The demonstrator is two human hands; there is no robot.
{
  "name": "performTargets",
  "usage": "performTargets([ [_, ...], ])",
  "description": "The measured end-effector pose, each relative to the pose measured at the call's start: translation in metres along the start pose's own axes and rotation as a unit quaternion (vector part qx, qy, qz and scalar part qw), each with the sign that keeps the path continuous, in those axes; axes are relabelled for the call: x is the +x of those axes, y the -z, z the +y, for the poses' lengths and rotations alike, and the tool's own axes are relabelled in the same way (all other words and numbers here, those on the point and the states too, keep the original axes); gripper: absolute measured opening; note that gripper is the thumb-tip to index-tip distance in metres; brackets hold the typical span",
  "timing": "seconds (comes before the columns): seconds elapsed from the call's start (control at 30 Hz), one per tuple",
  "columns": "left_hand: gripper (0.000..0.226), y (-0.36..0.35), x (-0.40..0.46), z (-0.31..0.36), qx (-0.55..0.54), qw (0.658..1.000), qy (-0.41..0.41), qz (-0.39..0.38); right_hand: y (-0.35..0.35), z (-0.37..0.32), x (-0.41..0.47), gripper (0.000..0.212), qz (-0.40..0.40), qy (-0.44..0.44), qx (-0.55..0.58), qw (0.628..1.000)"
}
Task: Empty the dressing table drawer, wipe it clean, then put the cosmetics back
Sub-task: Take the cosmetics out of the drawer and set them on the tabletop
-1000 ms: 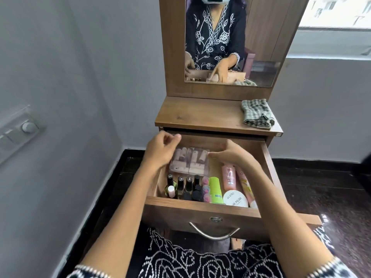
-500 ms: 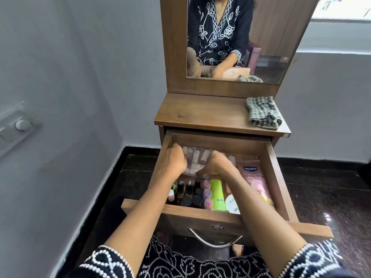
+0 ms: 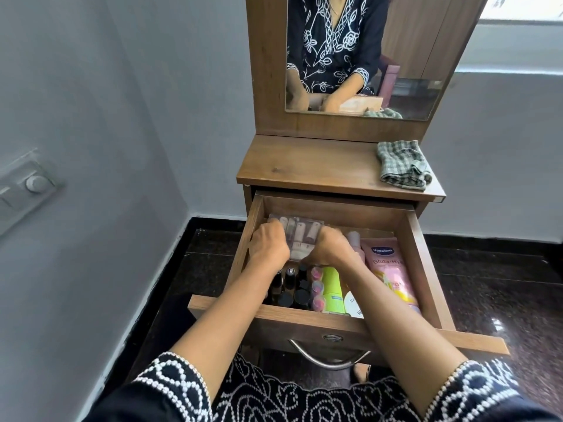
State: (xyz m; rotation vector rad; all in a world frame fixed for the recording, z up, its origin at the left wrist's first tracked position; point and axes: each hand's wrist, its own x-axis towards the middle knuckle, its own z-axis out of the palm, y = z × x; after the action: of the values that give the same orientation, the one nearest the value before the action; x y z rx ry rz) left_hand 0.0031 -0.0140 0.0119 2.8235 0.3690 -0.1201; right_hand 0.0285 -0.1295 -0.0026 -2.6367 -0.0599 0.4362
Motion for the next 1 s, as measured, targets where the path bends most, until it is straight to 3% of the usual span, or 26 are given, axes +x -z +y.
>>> performTargets([
  [0.17,0.034,-0.001,0.001,0.002,0.006,1.000,-0.012,-0.022,0.002,0.000,0.001,0.053,0.005,0.001,-0.012,1.000],
  [0.3,0.033,-0.001,0.001,0.001,-0.047,0.999,-0.004,-0.023,0.007,0.002,-0.002,0.032,0.010,-0.010,-0.015,1.000],
  [0.5,0.043,-0.004,0.006,-0.005,-0.160,0.987,-0.016,-0.019,0.018,0.002,-0.008,0.037,-0.002,-0.040,0.004,0.999],
  [0.6,0.033,-0.002,0.007,-0.005,-0.195,0.981,0.008,-0.020,0.023,0.003,-0.010,0.035,-0.014,-0.039,0.029,0.999],
  [0.77,0.063,0.011,0.007,-0.017,-0.174,0.985,-0.013,-0.013,0.031,-0.002,-0.018,0.041,-0.007,-0.028,0.066,0.997],
  [0.93,0.066,0.023,0.002,-0.026,-0.242,0.970,-0.021,-0.022,0.043,-0.005,-0.025,0.058,0.000,-0.043,0.094,0.995],
  [1.0,0.067,0.029,-0.002,-0.028,-0.245,0.969,-0.029,-0.016,0.045,-0.005,-0.030,0.055,-0.008,-0.047,0.114,0.992],
])
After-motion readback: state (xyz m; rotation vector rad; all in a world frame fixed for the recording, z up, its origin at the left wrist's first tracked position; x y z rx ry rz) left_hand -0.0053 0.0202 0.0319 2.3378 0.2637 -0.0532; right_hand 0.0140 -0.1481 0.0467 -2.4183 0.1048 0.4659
